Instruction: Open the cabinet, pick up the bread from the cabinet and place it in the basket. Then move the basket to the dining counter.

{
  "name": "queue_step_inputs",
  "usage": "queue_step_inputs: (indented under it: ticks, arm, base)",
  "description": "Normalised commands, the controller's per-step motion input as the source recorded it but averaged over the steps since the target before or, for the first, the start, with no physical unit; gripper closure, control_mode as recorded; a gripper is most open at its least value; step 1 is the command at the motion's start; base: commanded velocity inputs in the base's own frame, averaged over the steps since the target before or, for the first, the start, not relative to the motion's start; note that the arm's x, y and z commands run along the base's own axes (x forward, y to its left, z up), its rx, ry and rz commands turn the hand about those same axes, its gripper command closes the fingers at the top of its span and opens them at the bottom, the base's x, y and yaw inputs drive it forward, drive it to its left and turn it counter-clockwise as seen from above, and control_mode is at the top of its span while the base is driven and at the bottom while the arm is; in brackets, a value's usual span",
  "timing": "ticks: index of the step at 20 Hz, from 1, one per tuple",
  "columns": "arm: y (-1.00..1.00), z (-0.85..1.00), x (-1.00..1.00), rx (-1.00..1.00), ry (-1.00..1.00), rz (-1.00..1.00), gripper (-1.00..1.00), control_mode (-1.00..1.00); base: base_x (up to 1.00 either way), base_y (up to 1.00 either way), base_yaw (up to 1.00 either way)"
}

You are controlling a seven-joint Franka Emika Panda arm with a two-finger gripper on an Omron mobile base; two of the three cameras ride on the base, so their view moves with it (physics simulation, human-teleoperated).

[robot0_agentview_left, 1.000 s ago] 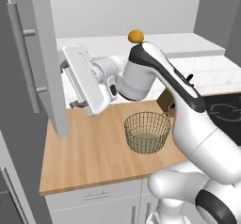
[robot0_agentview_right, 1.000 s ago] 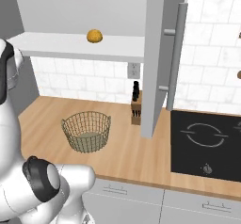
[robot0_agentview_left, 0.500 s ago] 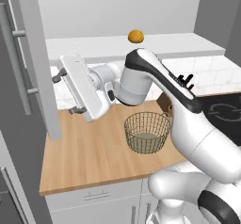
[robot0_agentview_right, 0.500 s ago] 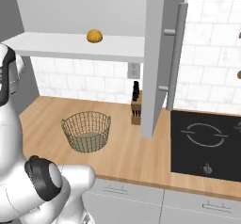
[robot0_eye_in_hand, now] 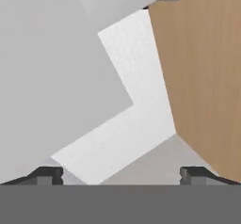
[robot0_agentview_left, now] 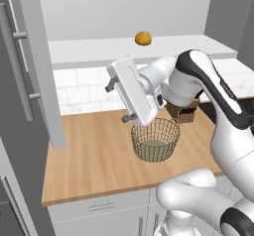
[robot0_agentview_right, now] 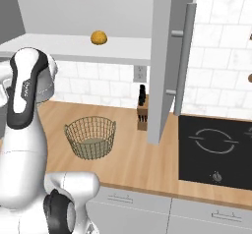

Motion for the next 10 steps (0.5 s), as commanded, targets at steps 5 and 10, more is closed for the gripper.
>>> queue_step_inputs:
  ticks: [5,10]
  arm:
    - [-0.57,-0.10,-0.14,-0.35,-0.75,0.00,-1.00,-1.00]
    - [-0.24,-0.60,-0.03,-0.69,-0.62,0.00,-1.00,-1.00]
  base:
    - [0.00,0.00,0.00]
    - [0.00,0.00,0.00]
